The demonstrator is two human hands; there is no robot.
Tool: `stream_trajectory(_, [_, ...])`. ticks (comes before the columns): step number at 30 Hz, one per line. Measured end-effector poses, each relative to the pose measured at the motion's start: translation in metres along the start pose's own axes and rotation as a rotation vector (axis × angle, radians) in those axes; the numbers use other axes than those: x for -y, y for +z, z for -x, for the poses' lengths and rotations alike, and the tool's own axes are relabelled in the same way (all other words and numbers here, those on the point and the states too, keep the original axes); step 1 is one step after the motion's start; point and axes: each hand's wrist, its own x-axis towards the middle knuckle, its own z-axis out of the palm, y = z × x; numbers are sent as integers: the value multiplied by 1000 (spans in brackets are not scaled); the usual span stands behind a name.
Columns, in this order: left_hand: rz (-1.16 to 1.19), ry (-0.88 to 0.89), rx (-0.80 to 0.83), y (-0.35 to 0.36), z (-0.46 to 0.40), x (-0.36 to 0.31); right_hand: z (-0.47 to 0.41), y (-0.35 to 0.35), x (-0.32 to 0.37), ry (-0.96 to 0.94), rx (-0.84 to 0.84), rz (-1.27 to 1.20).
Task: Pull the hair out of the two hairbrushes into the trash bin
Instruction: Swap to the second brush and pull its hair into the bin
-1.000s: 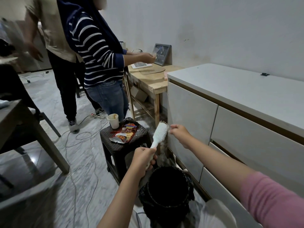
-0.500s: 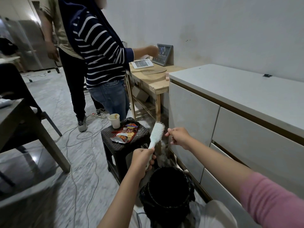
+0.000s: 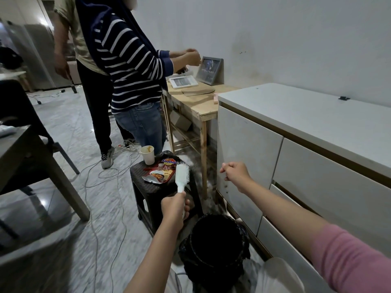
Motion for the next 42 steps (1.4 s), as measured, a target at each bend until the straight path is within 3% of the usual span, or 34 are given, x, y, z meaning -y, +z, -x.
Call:
stream_trajectory(4, [89,3,-133,-6,-9,2,-5,-4,0,-17,-109,-64])
stream_trajectory(8, [111,-4,-162,-11,-14,2,-7,-7,-2,-42,-102,8])
stream_trajectory(14, [62,5,-112,-5,-8,-1,0,-4,4,172,236,250])
stream_trajectory(17, [33,12,-75,-4,-5,-2,5,-7,7,248,328,430])
stream_trajectory(23, [-11,16,38,-2,3,-2,1,-6,-3,97,169,570])
stream_trajectory(28, [-59,34,175,-1,4,1,-1,-2,-2,35,61,314])
stream_trajectory(32, [-113,37,361,2,3,2,-1,5,6,-11,247,-34])
stream_trajectory(36, [-93,79,473,2,4,7,-7,10,11,-93,214,-88])
stream_trajectory(42, [-70,250,419,3,5,13,-15,11,10,-161,112,-30])
